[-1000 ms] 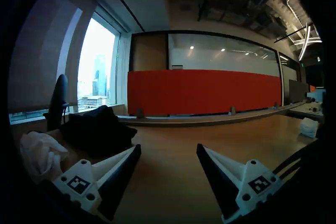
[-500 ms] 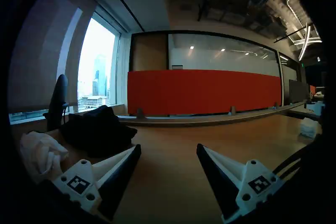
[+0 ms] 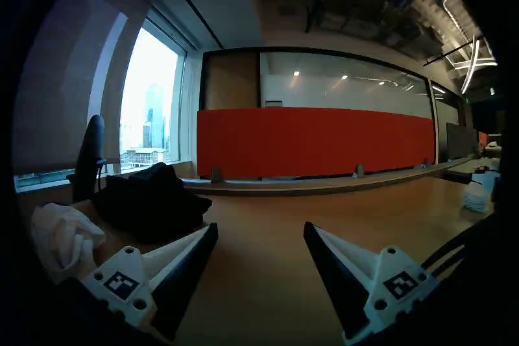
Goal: Fold towel
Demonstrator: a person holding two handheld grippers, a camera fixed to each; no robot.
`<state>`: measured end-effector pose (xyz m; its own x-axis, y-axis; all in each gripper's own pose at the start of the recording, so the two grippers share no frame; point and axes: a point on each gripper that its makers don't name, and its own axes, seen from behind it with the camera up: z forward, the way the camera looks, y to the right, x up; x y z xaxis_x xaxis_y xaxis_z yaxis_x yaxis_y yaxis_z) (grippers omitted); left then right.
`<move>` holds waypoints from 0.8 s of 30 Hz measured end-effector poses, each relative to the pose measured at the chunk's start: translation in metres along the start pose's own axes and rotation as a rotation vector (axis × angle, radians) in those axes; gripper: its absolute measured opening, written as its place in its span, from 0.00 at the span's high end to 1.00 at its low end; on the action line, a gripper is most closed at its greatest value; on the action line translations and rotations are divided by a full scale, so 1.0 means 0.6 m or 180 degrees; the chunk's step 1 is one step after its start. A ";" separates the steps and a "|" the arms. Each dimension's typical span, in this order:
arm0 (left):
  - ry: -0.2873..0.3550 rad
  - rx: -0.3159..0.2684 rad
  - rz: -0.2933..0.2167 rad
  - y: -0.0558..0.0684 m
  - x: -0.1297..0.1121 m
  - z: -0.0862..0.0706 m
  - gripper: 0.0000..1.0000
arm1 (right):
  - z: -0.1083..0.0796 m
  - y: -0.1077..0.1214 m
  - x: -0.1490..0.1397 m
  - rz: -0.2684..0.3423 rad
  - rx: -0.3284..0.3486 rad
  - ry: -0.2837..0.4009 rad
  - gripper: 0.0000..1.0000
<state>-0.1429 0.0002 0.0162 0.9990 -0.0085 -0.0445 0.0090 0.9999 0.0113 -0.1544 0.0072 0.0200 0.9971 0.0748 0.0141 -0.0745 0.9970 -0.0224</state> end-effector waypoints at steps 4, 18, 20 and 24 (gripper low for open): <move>0.0001 0.0000 0.0000 0.000 0.000 0.000 0.02 | 0.002 0.002 0.000 -0.0044 -0.0006 0.0022 0.01; 0.0000 0.0000 0.0000 0.000 -0.001 -0.001 0.02 | -0.004 -0.005 0.003 -0.0088 0.0038 0.0063 0.01; 0.0000 0.0000 0.0000 0.000 0.000 -0.001 0.02 | -0.005 -0.005 0.004 -0.0091 0.0040 0.0067 0.01; 0.0000 0.0000 0.0000 0.000 0.000 -0.001 0.02 | -0.006 -0.005 0.005 -0.0091 0.0048 0.0075 0.01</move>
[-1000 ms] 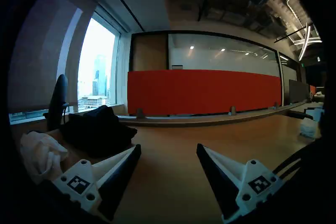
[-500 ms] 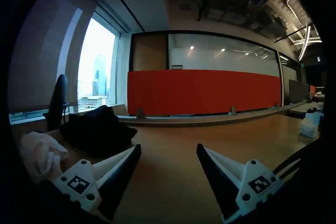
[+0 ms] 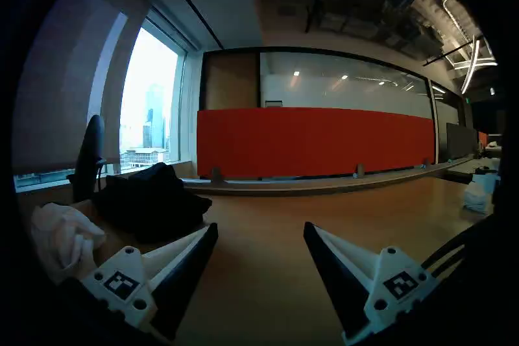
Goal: Fold towel
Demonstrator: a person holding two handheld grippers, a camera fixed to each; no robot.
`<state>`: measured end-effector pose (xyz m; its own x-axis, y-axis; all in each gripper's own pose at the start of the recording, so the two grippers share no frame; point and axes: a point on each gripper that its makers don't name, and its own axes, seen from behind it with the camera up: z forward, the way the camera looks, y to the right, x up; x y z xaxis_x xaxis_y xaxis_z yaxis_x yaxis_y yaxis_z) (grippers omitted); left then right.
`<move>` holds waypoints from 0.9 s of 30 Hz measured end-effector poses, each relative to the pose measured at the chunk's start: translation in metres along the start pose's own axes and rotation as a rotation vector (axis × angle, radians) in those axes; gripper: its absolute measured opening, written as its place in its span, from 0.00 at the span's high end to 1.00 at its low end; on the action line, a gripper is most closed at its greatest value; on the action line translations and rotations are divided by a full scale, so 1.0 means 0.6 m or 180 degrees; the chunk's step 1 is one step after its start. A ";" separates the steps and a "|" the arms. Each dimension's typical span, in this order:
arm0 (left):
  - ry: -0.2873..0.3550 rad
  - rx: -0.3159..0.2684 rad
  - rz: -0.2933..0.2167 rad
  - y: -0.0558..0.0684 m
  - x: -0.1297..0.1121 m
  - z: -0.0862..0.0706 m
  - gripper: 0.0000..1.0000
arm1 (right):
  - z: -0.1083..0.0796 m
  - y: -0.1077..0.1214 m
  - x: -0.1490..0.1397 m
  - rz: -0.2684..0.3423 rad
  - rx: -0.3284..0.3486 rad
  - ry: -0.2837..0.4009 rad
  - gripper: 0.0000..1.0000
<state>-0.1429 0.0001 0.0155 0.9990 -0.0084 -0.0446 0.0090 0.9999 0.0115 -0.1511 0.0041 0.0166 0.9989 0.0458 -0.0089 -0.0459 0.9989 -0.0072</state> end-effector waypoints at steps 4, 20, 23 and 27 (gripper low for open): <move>0.0000 0.0000 0.0000 0.000 0.001 0.000 0.02 | -0.001 -0.003 0.001 0.0001 0.0020 0.0000 0.01; 0.0000 0.0000 -0.0001 0.001 0.000 0.000 0.02 | 0.000 -0.003 0.002 0.0003 0.0025 0.0004 0.01; 0.0000 0.0000 0.0000 0.001 0.001 0.000 0.02 | -0.001 -0.003 0.002 0.0003 0.0026 0.0003 0.01; -0.0001 0.0000 0.0000 0.001 0.001 0.000 0.02 | 0.000 -0.002 0.001 0.0002 0.0026 0.0003 0.01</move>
